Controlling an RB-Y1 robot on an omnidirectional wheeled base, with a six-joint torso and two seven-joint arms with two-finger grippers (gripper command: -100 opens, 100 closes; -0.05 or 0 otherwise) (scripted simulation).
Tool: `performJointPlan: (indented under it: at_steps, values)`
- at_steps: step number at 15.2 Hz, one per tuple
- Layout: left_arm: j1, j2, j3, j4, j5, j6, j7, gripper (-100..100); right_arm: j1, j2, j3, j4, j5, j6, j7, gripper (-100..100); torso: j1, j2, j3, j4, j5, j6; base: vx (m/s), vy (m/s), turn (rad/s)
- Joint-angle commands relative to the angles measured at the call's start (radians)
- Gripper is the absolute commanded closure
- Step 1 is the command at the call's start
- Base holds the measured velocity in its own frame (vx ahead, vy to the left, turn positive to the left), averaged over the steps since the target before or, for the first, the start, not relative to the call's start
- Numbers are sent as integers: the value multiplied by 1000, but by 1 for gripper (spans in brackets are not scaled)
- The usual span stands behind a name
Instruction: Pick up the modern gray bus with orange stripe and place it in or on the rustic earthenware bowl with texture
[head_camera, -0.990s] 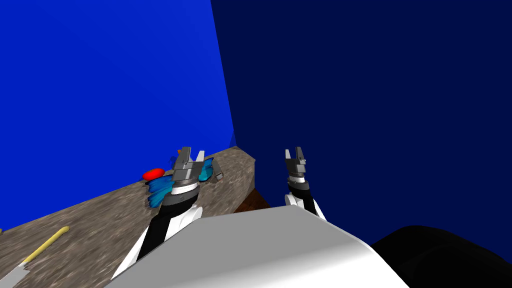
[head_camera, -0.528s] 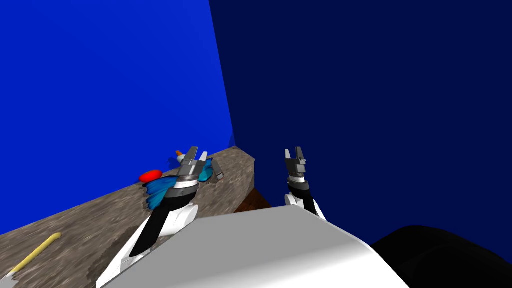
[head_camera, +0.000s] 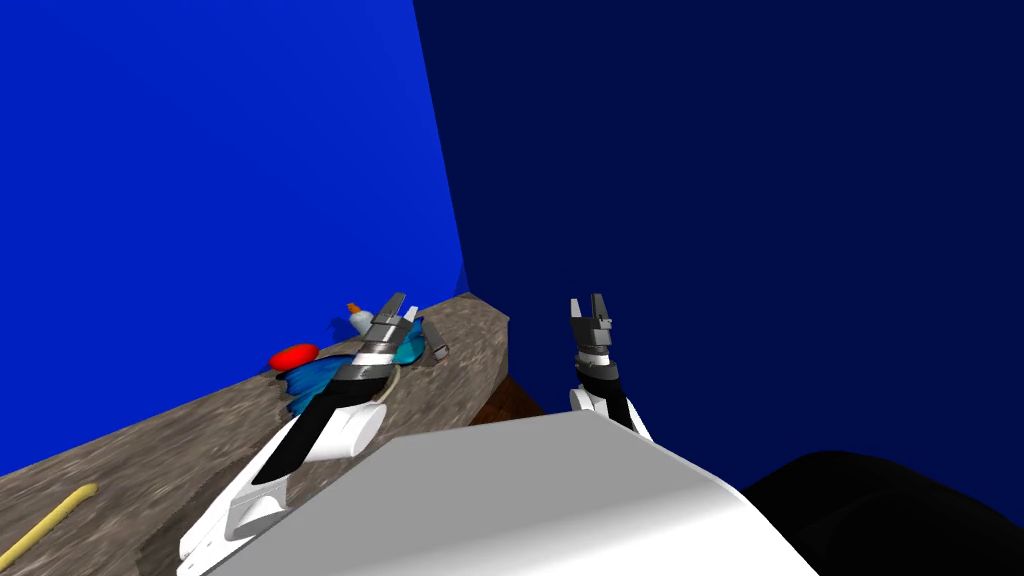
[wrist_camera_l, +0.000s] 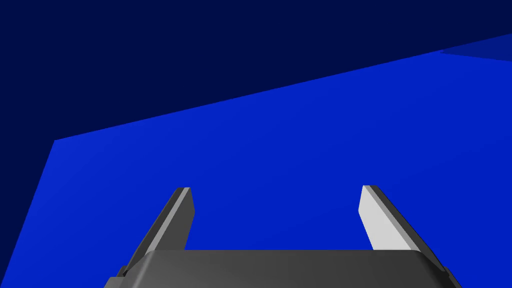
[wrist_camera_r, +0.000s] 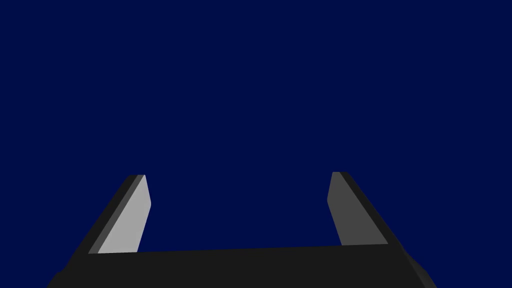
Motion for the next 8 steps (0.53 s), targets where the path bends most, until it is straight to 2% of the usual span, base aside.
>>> performJointPlan:
  at_steps: [1,3,4,6,7,8]
  values:
    - [-16,44,16,18,35,50,-2,-100,0,0,0,0,0,0,0,0,0,0,0,0,0,0,-11,28,-81]
    - [-16,44,16,18,35,76,-2,-100,0,0,0,0,0,0,0,0,0,0,0,0,0,0,-10,25,-56]
    - [-31,83,30,37,65,110,-4,-100,0,0,0,0,0,0,0,0,0,0,0,0,0,0,-10,23,-72]
    - [-31,83,30,37,65,134,-4,-100,0,0,0,0,0,0,0,0,0,0,0,0,0,0,-12,25,-64]
    - [-45,121,43,56,97,166,-7,-100,0,0,0,0,0,0,0,0,-1,0,0,0,0,0,-12,23,-82]
    - [-45,121,43,56,97,184,-7,-100,0,0,0,0,0,0,0,0,0,-1,0,0,0,0,-13,27,-87]
